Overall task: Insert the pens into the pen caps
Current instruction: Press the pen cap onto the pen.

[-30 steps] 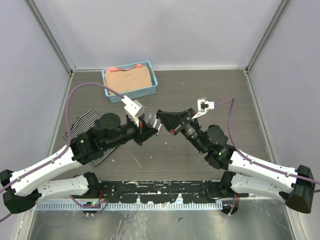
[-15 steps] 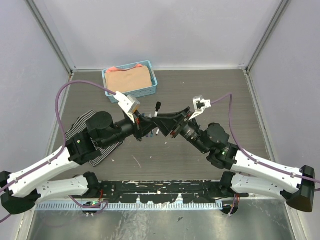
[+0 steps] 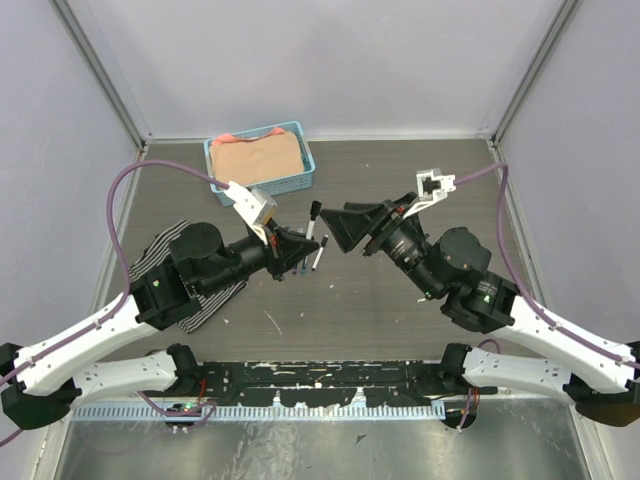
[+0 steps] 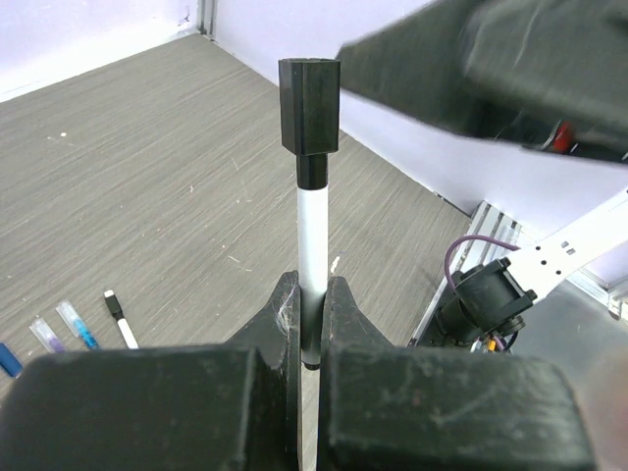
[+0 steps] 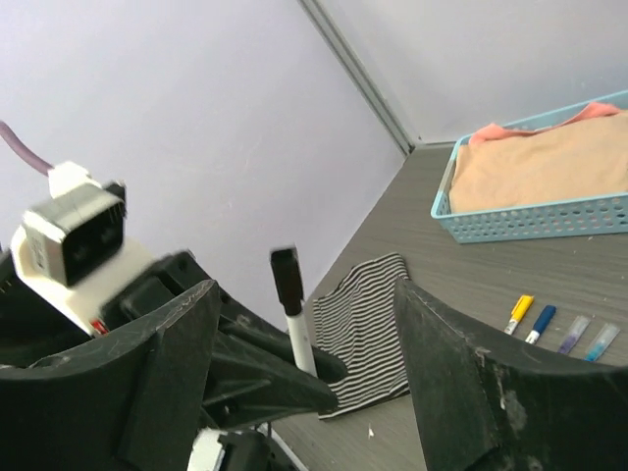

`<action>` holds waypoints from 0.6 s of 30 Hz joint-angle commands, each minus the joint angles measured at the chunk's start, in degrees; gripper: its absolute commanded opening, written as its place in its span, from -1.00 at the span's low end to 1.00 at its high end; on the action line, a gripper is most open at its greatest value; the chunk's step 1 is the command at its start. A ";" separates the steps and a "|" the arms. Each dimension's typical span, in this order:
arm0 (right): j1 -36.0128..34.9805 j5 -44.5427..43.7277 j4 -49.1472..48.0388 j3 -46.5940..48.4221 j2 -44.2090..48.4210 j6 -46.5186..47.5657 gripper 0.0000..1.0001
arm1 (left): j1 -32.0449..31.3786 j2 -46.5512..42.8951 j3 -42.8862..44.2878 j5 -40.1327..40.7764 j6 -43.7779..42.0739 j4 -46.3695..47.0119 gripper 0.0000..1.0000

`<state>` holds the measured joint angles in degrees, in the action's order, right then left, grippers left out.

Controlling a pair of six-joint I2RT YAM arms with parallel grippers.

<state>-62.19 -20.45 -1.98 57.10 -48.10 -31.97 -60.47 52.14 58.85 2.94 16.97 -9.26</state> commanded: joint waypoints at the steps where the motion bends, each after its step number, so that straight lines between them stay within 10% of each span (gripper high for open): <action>1: -0.31 -4.36 6.34 7.53 -3.26 0.22 0.53 | 0.14 -1.21 1.10 0.39 -0.54 1.80 -1.00; 18: -0.30 -0.38 9.21 17.35 -11.76 2.14 0.12 | 0.18 -0.69 1.00 -1.44 -0.18 1.35 -1.00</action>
<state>-62.19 -20.88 9.32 71.75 -60.86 -30.76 -60.47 51.99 58.85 2.20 16.99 -9.28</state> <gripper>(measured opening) 0.587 0.046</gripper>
